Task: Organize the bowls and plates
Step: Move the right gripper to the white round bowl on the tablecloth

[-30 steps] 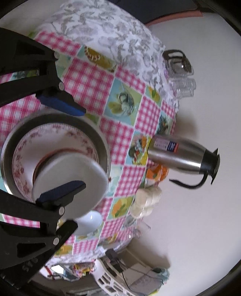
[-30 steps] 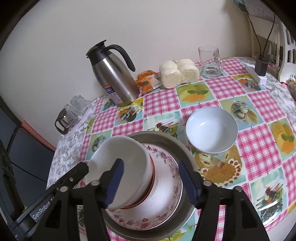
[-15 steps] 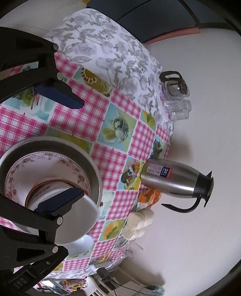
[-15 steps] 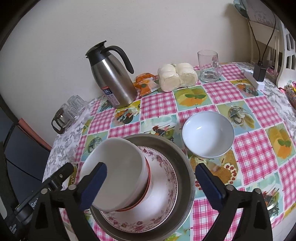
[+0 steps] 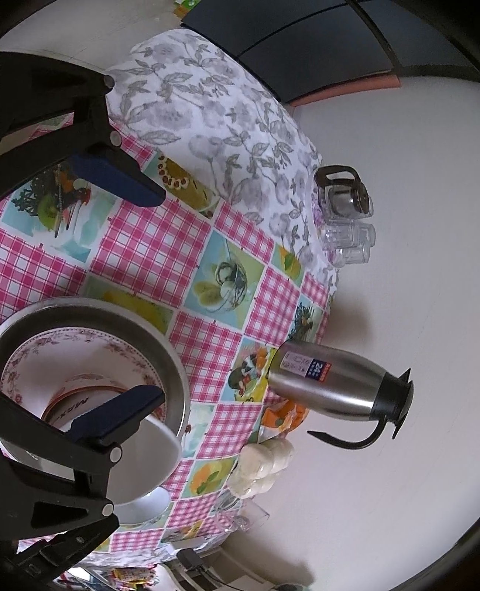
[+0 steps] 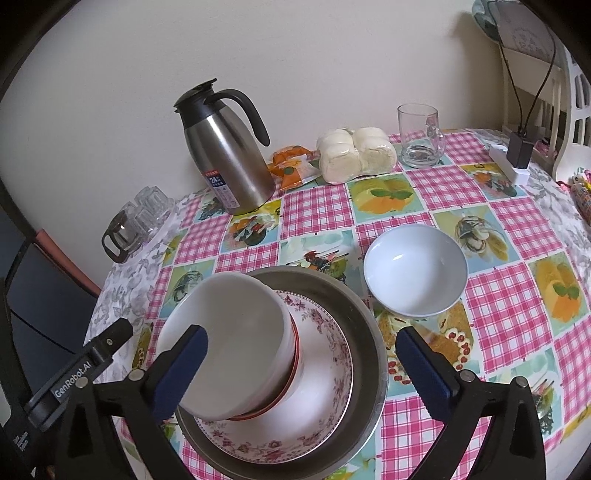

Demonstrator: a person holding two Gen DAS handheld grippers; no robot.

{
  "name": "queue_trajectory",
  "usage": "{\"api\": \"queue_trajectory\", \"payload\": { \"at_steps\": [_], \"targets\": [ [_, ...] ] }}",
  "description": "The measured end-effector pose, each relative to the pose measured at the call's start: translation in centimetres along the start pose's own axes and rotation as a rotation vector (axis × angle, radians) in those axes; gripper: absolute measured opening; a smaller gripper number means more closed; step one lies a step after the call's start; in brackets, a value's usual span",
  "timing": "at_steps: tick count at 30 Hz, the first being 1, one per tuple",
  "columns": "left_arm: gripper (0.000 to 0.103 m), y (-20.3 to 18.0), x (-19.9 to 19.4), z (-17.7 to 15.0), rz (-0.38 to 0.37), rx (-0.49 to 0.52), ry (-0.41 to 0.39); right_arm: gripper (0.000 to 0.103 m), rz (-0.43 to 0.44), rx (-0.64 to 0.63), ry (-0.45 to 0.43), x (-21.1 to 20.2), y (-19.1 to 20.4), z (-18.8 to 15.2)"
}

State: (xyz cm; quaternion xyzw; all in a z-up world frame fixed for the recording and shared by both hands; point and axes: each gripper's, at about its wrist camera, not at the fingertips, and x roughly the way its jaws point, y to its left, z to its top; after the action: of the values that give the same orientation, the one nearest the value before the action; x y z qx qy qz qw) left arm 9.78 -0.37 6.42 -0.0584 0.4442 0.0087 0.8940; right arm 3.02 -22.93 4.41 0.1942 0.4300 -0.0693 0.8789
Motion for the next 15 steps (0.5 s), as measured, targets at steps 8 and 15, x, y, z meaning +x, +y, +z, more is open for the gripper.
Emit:
{"api": "queue_trajectory", "payload": {
  "at_steps": [8,15],
  "targets": [
    [0.097,-0.6,-0.7,0.0,-0.011,0.018,-0.012,0.103,0.004,0.005,-0.006,-0.4,-0.3,0.1],
    [0.097,-2.7,-1.8,-0.4,-0.04,0.064,-0.027,0.103,0.007,0.014,-0.016,-1.4,-1.6,0.3]
  ]
}}
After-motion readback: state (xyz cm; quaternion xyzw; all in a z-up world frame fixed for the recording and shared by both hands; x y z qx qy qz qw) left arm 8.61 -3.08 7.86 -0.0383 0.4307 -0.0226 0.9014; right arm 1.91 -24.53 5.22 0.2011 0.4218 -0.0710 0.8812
